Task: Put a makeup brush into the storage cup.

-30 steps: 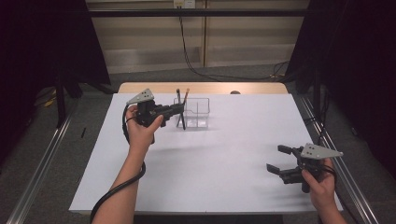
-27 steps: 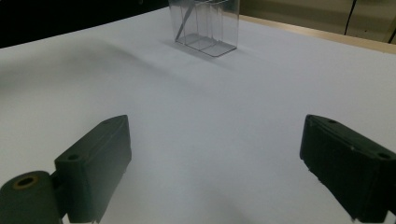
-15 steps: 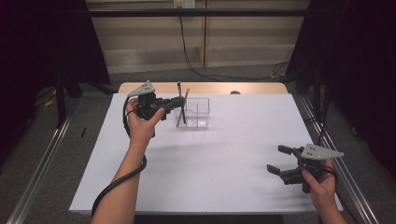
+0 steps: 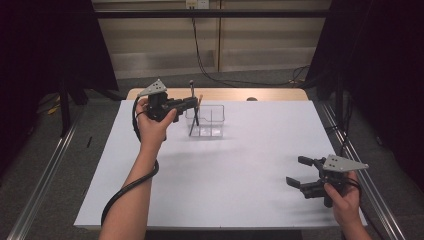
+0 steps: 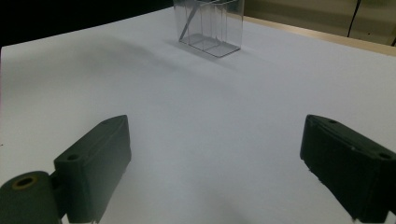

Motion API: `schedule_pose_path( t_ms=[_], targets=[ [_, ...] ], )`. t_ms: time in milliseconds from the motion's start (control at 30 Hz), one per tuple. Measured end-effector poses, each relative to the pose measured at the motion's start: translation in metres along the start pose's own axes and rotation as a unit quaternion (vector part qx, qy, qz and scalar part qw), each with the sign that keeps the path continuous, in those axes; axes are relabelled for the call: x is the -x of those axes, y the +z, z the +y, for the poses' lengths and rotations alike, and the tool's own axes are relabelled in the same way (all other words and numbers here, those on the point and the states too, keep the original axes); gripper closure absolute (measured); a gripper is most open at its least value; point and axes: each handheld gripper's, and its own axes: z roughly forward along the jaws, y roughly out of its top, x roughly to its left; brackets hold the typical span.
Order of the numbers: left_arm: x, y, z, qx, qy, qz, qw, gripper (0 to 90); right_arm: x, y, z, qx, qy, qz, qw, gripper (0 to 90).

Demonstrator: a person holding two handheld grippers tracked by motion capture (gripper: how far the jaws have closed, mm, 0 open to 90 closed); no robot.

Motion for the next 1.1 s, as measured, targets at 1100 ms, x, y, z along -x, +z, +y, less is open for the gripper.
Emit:
schedule_pose_path(
  t_ms=[1100],
  targets=[
    [-0.021,0.008,0.025,0.005,0.008,0.056,0.9984,83.9,-0.002,0.002,0.001,0.001,-0.004,0.003,1.0,8.7]
  ],
)
